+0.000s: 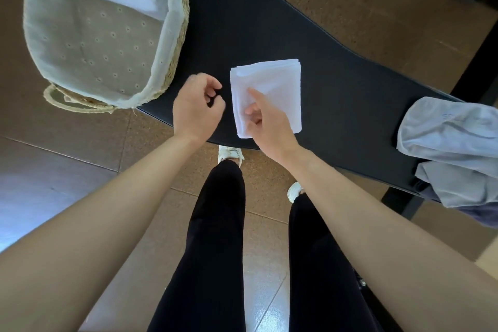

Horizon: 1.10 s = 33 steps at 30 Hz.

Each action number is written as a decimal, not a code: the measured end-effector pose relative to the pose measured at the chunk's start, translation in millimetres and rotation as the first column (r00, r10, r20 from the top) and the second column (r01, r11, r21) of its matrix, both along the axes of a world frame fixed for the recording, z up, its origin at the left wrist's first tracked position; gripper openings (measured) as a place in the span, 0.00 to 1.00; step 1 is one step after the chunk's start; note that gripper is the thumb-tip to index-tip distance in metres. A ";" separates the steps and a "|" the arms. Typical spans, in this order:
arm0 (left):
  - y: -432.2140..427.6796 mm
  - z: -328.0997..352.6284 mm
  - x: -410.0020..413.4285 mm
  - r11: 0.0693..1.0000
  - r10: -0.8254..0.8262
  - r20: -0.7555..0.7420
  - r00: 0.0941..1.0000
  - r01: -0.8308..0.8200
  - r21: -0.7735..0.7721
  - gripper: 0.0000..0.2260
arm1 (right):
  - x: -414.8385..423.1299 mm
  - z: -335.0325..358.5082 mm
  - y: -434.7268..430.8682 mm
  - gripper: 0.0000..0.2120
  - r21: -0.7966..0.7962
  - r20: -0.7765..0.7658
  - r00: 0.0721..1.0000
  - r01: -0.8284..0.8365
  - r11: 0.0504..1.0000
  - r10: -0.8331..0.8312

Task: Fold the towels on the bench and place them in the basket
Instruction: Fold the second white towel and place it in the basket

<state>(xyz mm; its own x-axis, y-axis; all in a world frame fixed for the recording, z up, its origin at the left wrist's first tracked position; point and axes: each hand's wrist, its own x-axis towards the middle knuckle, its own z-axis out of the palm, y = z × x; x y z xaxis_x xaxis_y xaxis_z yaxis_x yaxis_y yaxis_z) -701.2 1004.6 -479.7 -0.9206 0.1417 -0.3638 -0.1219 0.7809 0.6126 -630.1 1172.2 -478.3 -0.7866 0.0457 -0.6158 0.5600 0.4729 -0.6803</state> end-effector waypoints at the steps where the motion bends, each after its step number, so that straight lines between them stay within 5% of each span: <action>1: 5.6 4.1 0.3 0.995 -0.092 -0.104 0.990 0.094 0.017 0.08 | 5.8 3.3 2.7 0.28 0.043 -0.051 0.999 0.018 0.999 -0.016; 5: 35.9 5.7 2.6 0.831 -0.536 -0.350 0.768 0.553 -0.060 0.15 | 35.3 9.2 14.7 0.27 0.421 -0.308 0.951 0.141 0.896 -0.005; 8: 47.1 -5.8 1.4 0.602 -0.788 -0.089 0.609 0.732 -0.318 0.31 | 51.2 -1.4 24.4 0.30 0.569 -0.199 0.979 0.089 0.817 0.032; 10: 49.8 -13.9 -4.0 0.552 -0.763 0.108 0.638 0.729 -0.404 0.41 | 57.4 -8.3 32.2 0.32 0.608 -0.105 0.992 0.005 0.794 0.073; 13: 53.9 -20.9 -2.5 0.579 -0.682 0.193 0.706 0.682 -0.447 0.46 | 53.7 -12.6 40.9 0.30 0.575 -0.103 0.991 -0.014 0.818 0.090; 17: 62.8 -20.0 20.9 0.669 -0.551 0.171 0.817 0.554 -0.495 0.47 | 37.5 -12.4 48.3 0.21 0.337 -0.147 0.964 0.259 0.905 -0.221; 20: 76.8 -15.0 43.1 0.726 -0.425 0.168 0.890 0.445 -0.524 0.46 | 33.0 -13.1 59.9 0.28 0.264 -0.131 0.925 0.378 0.887 -0.355; 23: 88.0 -5.7 58.6 0.764 -0.345 0.197 0.918 0.397 -0.509 0.39 | 30.7 -14.2 76.8 0.40 0.292 -0.015 0.960 0.270 0.918 -0.278; 28: 74.5 7.2 41.1 0.862 -0.329 -0.041 0.943 0.282 -0.421 0.24 | 24.2 -11.9 107.5 0.34 0.283 0.031 0.999 0.018 0.959 -0.027; 31: 70.2 7.9 5.1 0.833 -0.486 -0.031 0.873 0.452 -0.319 0.33 | 17.8 -11.4 114.0 0.30 0.280 -0.029 0.993 -0.103 0.955 0.115; 33: 78.2 9.8 -19.3 0.701 -0.667 0.025 0.745 0.639 -0.316 0.41 | 15.0 -12.9 115.4 0.29 0.303 -0.095 0.973 -0.174 0.937 0.211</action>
